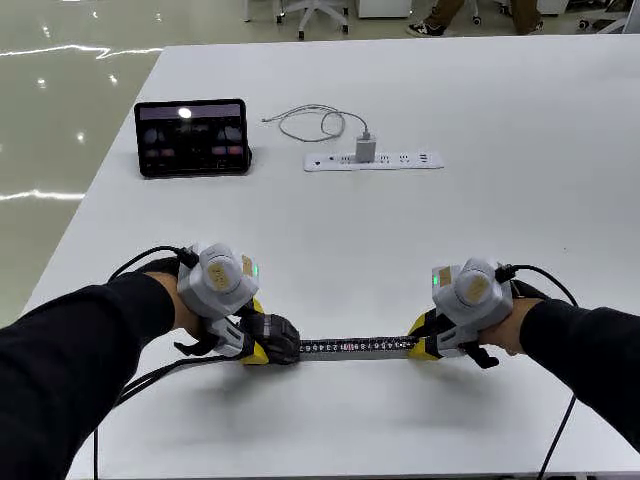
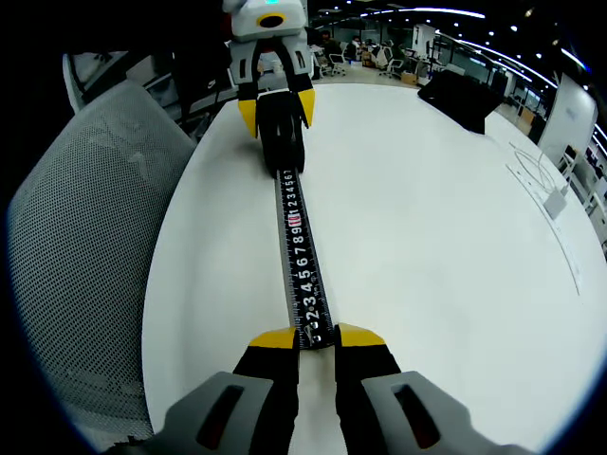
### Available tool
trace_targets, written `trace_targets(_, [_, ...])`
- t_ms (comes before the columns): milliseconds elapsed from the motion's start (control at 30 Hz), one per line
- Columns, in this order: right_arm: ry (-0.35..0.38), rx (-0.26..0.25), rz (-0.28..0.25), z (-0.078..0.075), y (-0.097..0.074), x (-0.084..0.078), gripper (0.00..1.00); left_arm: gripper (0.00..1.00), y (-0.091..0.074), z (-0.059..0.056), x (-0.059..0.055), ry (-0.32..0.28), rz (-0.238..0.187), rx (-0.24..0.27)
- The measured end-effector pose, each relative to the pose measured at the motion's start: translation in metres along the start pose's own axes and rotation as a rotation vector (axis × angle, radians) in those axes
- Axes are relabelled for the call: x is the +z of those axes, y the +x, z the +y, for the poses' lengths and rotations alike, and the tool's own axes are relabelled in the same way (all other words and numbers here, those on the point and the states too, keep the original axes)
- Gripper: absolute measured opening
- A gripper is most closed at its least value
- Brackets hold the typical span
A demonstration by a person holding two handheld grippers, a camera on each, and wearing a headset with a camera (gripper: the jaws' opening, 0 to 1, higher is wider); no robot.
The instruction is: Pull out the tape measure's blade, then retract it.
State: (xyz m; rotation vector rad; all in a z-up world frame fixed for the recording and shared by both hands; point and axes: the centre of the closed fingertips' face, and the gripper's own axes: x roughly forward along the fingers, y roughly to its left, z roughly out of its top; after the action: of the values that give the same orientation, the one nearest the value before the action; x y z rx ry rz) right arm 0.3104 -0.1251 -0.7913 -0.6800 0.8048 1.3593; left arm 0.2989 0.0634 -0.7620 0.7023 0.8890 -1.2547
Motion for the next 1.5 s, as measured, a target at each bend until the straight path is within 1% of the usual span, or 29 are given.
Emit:
trace_targets(1033, [0.018, -0.015, 0.002, -0.002, -0.007, -0.014, 0.08, 0.31, 0.0, 0.0, 0.001, -0.004, -0.011, 0.008])
trace_targets(1500, [0.011, -0.021, 0.007, -0.003, -0.011, -0.022, 0.08, 0.31, 0.0, 0.001, 0.0, -0.009, -0.01, 0.01])
